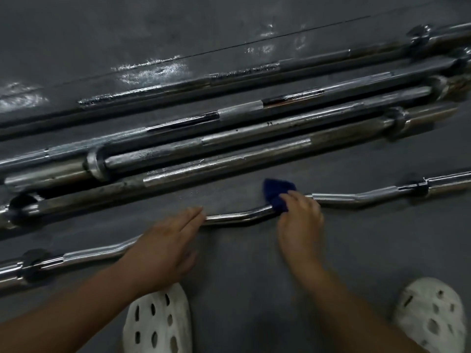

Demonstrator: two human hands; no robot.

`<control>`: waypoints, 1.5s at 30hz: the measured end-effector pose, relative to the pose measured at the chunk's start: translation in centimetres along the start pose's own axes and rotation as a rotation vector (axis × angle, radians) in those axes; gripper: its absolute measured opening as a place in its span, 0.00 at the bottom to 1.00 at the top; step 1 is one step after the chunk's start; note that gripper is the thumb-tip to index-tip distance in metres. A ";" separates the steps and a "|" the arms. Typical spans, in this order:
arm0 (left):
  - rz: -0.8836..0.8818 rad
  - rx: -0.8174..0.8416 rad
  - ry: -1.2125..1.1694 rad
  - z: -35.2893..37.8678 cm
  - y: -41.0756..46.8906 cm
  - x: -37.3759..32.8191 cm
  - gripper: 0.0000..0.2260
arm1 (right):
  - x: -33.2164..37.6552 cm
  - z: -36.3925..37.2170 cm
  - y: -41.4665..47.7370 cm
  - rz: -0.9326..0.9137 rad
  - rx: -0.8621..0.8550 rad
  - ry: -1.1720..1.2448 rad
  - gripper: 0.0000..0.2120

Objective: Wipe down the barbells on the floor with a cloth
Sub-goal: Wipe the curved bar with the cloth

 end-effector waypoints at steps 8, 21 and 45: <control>-0.087 -0.004 -0.074 2.1 -1.2 1.0 0.36 | 2.9 2.0 -1.6 -0.139 0.083 -0.027 0.24; -0.101 0.002 -0.012 2.7 -0.9 -0.3 0.35 | 7.6 3.9 -5.3 -0.313 0.155 -0.143 0.32; -0.244 -0.002 0.009 2.2 -2.8 2.9 0.35 | 9.1 4.7 -2.3 -0.342 0.383 -0.103 0.19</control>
Point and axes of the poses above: each hand's wrist, its own y-axis towards the middle knuckle, its own z-axis out of the palm, x = y × z, the point moved 8 cm from there along y, towards the middle knuckle
